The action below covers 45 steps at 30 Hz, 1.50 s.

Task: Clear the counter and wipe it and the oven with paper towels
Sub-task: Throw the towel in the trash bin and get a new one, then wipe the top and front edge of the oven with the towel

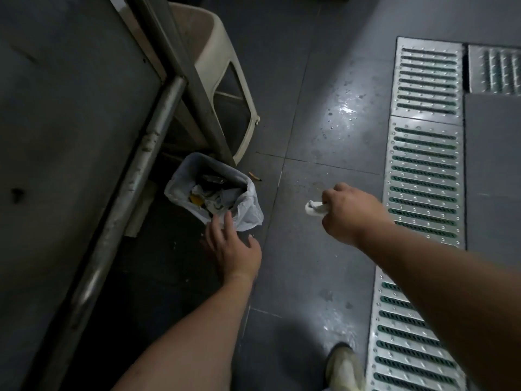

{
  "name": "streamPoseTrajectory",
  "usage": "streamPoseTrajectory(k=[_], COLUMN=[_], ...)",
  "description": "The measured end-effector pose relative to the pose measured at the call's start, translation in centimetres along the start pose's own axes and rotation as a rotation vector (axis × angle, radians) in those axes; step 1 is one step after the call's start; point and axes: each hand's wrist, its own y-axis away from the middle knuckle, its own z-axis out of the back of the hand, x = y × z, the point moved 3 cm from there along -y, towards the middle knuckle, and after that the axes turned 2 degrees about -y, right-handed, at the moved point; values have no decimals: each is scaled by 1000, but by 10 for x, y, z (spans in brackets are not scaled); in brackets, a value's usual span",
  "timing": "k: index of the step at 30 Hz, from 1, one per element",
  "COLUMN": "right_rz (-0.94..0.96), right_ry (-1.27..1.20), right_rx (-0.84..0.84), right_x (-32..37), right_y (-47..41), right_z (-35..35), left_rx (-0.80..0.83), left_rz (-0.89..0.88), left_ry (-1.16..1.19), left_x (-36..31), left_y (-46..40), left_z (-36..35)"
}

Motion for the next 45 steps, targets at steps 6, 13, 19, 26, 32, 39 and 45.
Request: streamPoseTrajectory(k=[6,13,19,26,32,39,45], right_rz=[-52,-68,-32,-71,-59,-14,119], right_ry=[78,67,30,59,44,94,146], right_rx=[96,140,90,104,135,167,139], right_x=[11,39,52,42,60,103,175], right_y=[66,150,217,297,349,396,439], right_z=[87,199,300,359,352,331,309], left_rx=[146,313,410,490,532,492,435], left_rz=[-87,-286,-249,-263,-219,-179,-115], left_ry=[-130,-275,-358,-402,-426,-382,-280], left_x=[-49,-116,-141,-169,-172,-145,-68], left_y=[22,88,162,245,283,320,383], left_z=[101,241,346,430,468,510,544])
